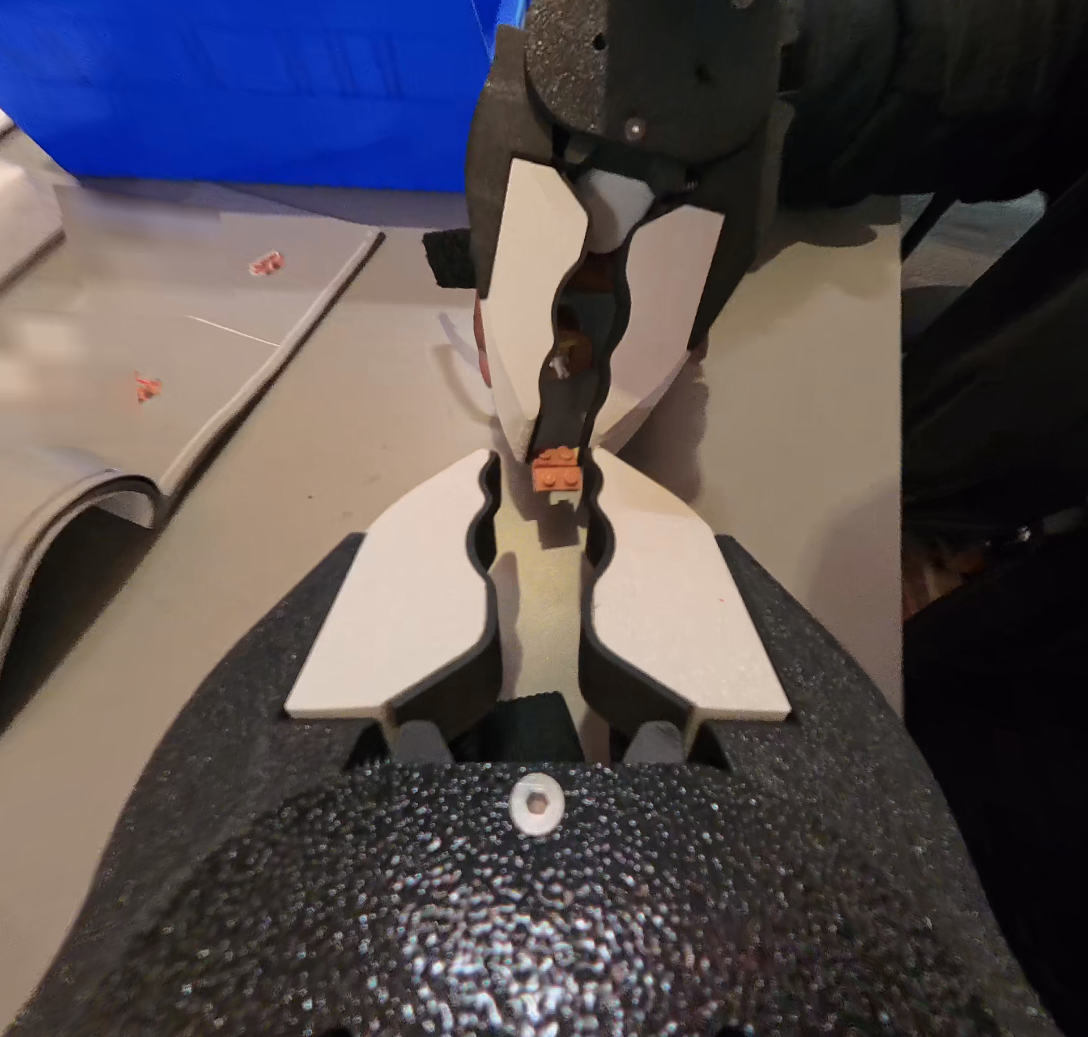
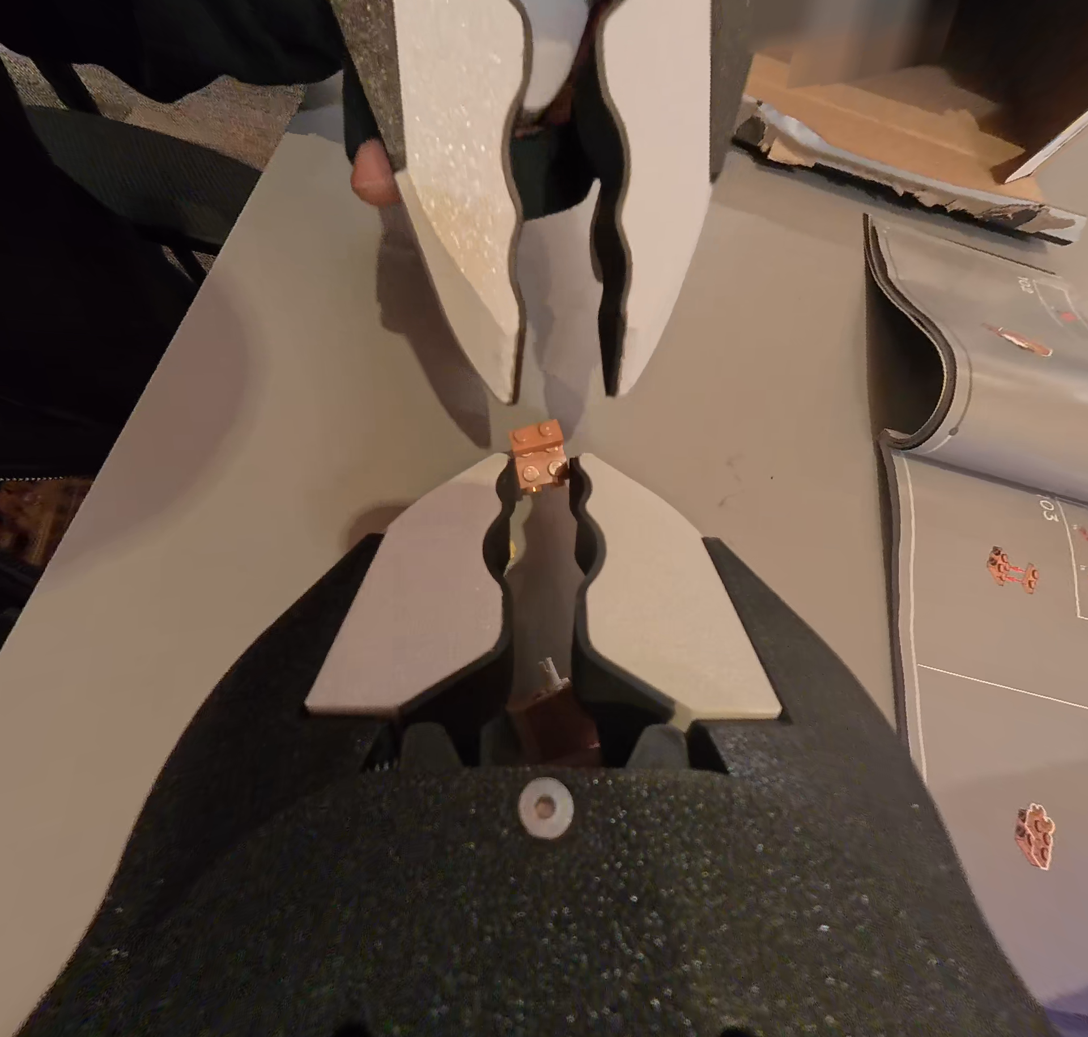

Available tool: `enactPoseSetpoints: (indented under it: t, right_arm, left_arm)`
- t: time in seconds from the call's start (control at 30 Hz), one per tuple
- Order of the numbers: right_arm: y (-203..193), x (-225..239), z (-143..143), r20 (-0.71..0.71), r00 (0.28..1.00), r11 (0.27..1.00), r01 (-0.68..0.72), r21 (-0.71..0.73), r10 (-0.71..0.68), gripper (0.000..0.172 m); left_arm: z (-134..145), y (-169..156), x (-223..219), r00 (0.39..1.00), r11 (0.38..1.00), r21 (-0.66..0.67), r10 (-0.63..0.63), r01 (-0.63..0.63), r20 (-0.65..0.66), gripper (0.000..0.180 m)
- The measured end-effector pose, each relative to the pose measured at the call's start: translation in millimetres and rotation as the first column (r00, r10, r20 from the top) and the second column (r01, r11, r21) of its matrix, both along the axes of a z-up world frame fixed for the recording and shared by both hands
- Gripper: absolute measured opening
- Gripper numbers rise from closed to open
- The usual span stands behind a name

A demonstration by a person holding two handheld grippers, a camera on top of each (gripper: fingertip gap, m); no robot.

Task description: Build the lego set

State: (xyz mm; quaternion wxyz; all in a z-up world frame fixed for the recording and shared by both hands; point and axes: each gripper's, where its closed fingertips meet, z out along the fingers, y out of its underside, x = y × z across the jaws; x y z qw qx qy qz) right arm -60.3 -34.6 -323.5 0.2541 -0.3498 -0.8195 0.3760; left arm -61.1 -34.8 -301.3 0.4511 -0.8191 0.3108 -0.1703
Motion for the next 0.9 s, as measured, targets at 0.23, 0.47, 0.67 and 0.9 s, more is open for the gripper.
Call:
enactPoseSetpoints:
  t: [0.23,0.47,0.67,0.9]
  right_arm:
    - [0,1,8,0.002,1.000,0.997,0.000,-0.074,0.001,0.016]
    - [-1,1,13,0.004,1.000,0.992,0.001,-0.126,-0.001,0.016]
    - [-2,1,15,0.005,1.000,0.989,0.000,-0.149,0.000,0.017]
    - [-4,2,14,0.014,1.000,0.988,-0.001,-0.155,0.003,0.017]
  left_arm:
    - [1,-12,-7,0.925,0.928,0.328,-0.043,0.177,-0.376,0.018]
    - [3,-7,-2,0.814,0.795,0.512,0.040,0.326,-0.580,0.019]
    - [0,-2,2,0.750,0.734,0.547,0.078,0.402,-0.656,0.018]
    - [-6,3,5,0.688,0.710,0.528,0.084,0.466,-0.721,0.014]
